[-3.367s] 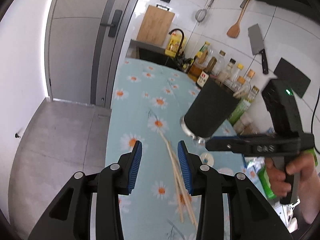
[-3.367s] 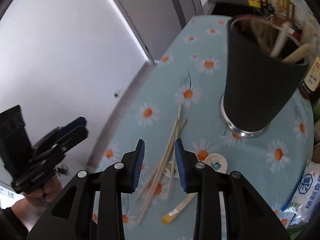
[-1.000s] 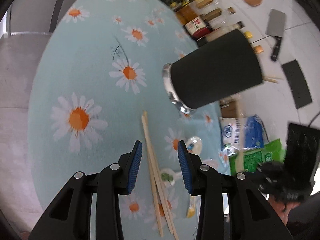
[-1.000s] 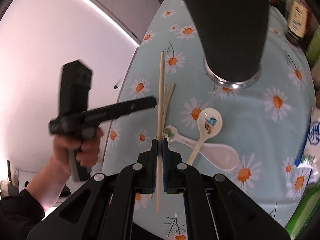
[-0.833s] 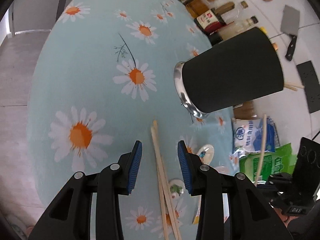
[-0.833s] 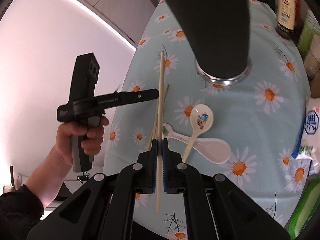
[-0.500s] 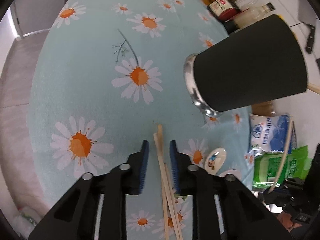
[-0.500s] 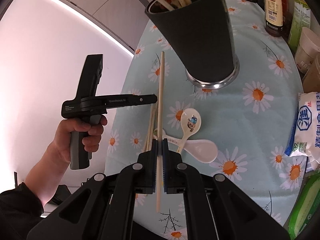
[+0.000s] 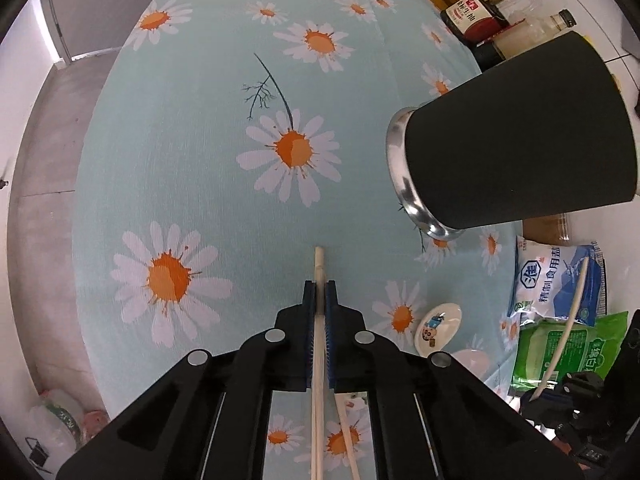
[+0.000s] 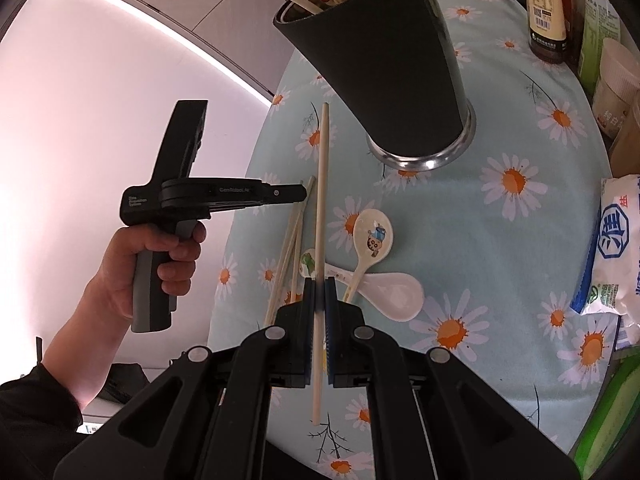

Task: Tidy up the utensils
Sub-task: 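Lift both held chopsticks up over the black cup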

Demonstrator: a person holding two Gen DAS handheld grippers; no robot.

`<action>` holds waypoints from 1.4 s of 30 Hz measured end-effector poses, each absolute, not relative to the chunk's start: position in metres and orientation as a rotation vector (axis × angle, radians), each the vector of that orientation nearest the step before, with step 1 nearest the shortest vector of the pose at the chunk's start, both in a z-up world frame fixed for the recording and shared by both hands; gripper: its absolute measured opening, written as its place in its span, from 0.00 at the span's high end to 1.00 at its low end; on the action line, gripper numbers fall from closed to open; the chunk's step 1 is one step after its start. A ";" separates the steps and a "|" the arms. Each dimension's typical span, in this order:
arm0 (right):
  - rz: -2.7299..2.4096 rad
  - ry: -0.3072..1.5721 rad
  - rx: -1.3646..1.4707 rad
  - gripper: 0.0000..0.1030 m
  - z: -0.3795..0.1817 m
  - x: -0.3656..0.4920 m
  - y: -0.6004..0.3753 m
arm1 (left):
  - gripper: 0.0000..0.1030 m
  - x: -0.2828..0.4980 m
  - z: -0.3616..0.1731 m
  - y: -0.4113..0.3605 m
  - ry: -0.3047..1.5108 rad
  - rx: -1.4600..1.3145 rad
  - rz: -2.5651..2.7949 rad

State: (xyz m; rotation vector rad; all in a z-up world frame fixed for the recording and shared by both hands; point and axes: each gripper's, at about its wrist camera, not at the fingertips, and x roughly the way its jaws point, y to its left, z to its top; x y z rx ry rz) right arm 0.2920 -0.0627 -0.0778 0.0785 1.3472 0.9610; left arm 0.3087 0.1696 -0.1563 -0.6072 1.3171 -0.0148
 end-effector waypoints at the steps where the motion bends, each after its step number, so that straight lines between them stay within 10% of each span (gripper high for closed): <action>1: 0.963 1.347 0.077 0.94 -0.078 0.292 -0.063 | 0.97 0.308 -0.156 0.170 1.314 -0.612 -0.015; 42: 1.008 0.903 0.173 0.94 0.010 0.309 -0.039 | 0.97 0.271 0.063 0.153 0.690 -0.518 -0.228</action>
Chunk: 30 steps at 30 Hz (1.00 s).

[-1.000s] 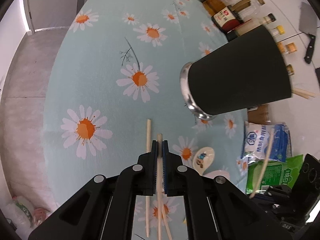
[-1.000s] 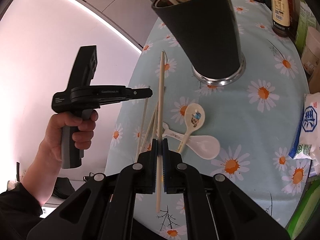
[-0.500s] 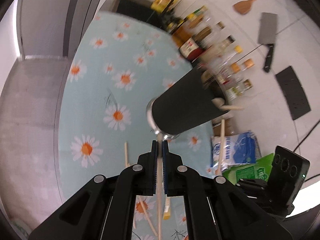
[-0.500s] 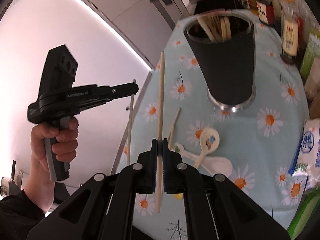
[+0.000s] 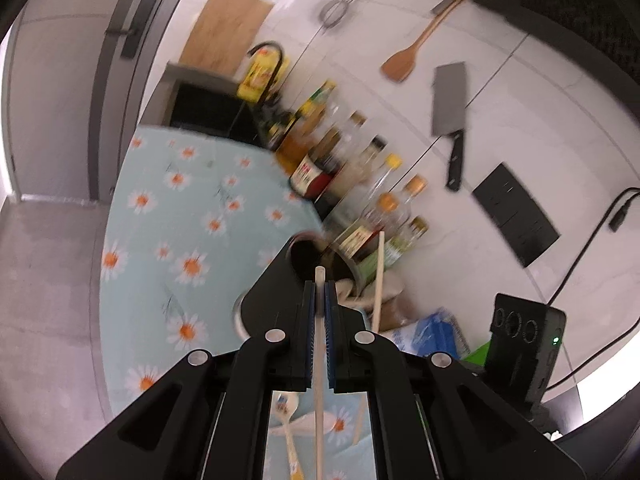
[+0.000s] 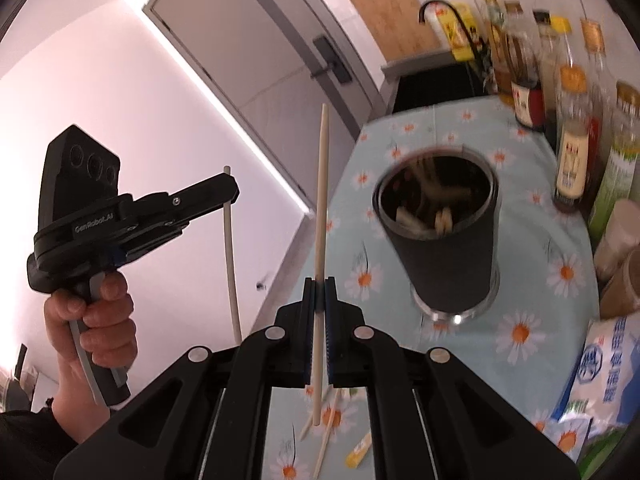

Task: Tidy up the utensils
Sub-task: 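Lift both held chopsticks up over the black cup, then open both tools to drop the chopsticks into the black cup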

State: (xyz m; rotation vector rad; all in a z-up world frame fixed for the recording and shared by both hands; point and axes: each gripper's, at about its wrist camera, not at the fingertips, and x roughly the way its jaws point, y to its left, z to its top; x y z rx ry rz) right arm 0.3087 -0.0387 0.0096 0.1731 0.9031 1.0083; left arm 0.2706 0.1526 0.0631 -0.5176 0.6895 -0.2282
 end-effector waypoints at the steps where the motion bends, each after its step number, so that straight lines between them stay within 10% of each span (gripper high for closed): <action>1: 0.999 0.876 0.178 0.94 0.015 0.312 -0.041 | 0.97 0.272 0.068 0.150 0.668 -0.506 -0.232; 30: 0.895 0.379 0.246 0.94 0.068 0.403 -0.067 | 0.96 0.341 0.132 0.105 0.225 -0.222 -0.213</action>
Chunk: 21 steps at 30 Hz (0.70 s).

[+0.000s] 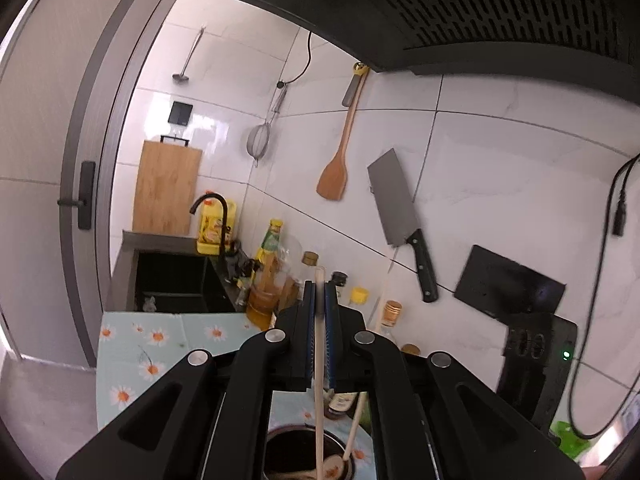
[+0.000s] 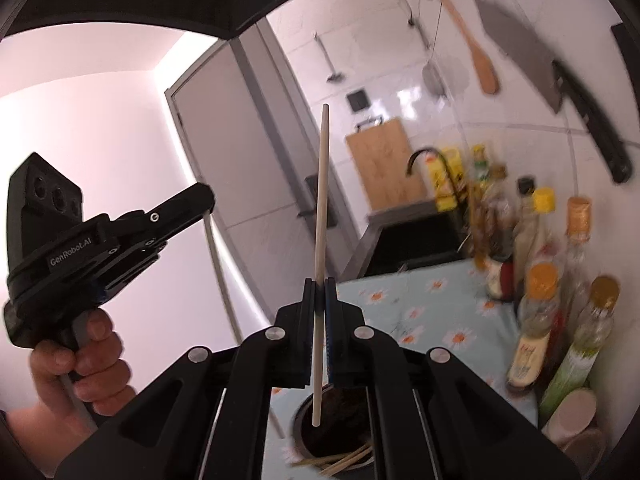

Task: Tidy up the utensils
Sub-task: 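Open both tools to drop the chopsticks into the black cup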

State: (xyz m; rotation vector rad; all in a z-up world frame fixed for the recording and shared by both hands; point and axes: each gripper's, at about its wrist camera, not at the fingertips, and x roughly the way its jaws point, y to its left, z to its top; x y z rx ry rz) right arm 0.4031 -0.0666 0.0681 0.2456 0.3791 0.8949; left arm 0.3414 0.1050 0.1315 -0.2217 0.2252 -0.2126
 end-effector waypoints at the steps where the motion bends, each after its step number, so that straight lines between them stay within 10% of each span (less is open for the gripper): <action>1: 0.886 0.361 0.253 0.94 0.064 0.406 -0.069 | 0.96 0.344 0.129 0.105 0.221 -0.219 -0.206; 17: 0.855 0.450 0.222 0.89 -0.001 0.416 -0.056 | 0.94 0.365 0.065 0.084 0.342 -0.151 -0.184; 21: 0.854 0.458 0.227 0.84 -0.004 0.413 -0.058 | 0.67 0.361 0.063 0.083 0.355 -0.152 -0.185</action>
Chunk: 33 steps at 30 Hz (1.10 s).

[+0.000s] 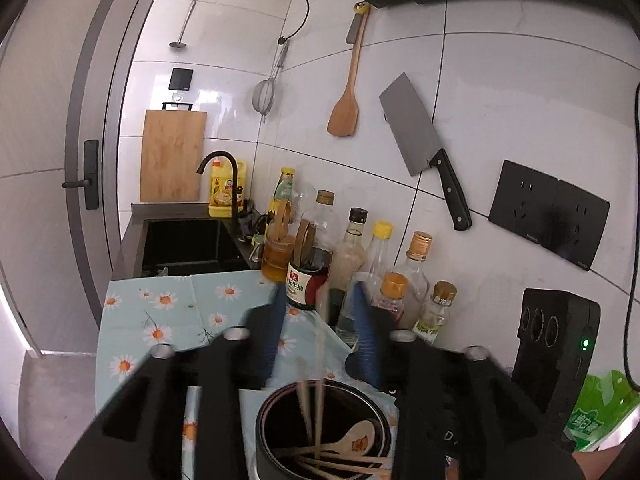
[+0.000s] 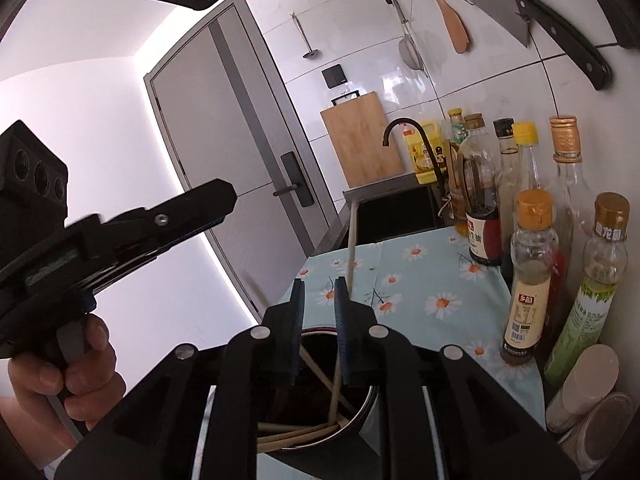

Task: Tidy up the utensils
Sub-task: 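Open both tools to drop the chopsticks into the black cup, then lower both tools to the white spoons beside the cup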

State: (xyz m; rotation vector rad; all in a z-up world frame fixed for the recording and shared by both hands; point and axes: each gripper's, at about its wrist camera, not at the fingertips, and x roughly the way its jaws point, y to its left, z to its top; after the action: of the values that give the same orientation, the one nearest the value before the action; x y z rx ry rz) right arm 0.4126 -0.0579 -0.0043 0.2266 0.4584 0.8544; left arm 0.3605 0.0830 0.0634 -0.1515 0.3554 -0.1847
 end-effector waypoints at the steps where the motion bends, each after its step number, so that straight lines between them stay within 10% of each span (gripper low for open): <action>1: 0.853 0.456 0.227 0.84 -0.004 0.411 -0.058 | 0.67 0.360 0.064 0.084 0.358 -0.158 -0.191; 33: 0.790 0.550 0.296 0.72 0.015 0.310 -0.115 | 0.67 0.238 0.045 0.134 0.479 -0.258 -0.198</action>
State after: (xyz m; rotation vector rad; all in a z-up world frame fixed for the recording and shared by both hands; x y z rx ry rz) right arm 0.3099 -0.1152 0.0148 0.2962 0.5500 0.7902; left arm 0.2380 0.1344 0.0448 -0.2579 0.4788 -0.1978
